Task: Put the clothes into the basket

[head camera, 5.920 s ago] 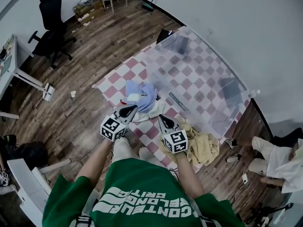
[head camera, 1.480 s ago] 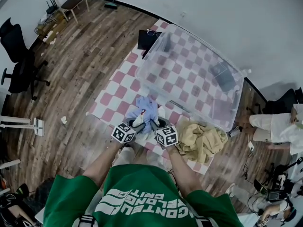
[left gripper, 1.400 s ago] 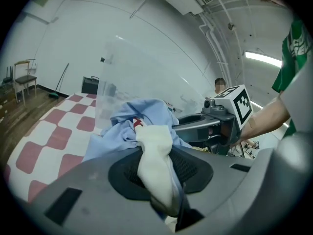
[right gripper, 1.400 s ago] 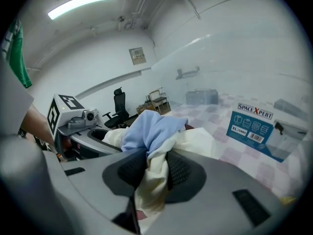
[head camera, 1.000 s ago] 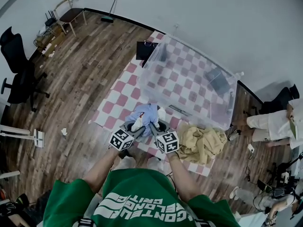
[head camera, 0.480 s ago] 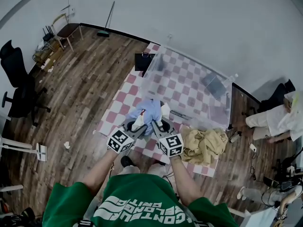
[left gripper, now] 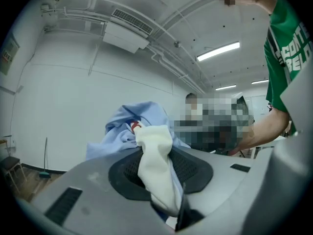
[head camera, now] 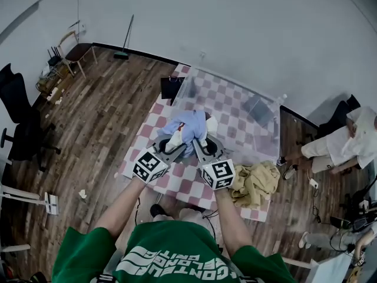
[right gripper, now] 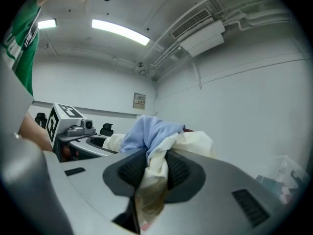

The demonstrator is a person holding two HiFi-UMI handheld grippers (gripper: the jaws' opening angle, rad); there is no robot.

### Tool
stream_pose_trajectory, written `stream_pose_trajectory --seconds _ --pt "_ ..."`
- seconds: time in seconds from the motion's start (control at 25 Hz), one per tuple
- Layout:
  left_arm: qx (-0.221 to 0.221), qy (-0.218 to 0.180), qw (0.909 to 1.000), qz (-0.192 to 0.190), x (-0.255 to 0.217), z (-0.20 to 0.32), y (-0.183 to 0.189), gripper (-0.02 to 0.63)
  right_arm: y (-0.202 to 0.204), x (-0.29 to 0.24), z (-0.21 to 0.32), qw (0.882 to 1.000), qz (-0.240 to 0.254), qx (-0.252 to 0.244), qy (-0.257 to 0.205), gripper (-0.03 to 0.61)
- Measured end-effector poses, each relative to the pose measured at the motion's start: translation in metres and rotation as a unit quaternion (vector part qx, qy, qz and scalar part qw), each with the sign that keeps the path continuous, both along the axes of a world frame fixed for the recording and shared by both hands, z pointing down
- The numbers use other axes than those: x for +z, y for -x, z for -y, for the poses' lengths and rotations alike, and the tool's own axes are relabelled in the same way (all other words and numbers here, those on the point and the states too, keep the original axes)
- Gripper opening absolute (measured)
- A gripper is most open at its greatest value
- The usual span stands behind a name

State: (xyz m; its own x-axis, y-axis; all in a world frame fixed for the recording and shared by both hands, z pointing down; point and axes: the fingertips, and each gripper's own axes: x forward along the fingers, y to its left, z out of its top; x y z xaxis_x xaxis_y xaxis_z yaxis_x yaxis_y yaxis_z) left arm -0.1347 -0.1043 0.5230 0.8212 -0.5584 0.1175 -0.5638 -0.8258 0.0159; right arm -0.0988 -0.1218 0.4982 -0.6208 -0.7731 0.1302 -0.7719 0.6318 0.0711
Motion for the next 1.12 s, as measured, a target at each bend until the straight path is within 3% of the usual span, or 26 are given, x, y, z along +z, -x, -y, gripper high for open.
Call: stream_pose_trajectory --seconds 0.4,1.12 --pt "0.039 -0.039 0.9985 -0.003 -0.051 0.046 -0.055 0.101 -0.055 -0.052 0.041 0.998 -0.009 0.041 -0.040 0.094" --pt "0.107 -0.043 0.9933 0.009 -0.076 0.120 -0.234 0.101 -0.234 -0.078 0.108 0.992 -0.019 0.113 -0.054 0.094"
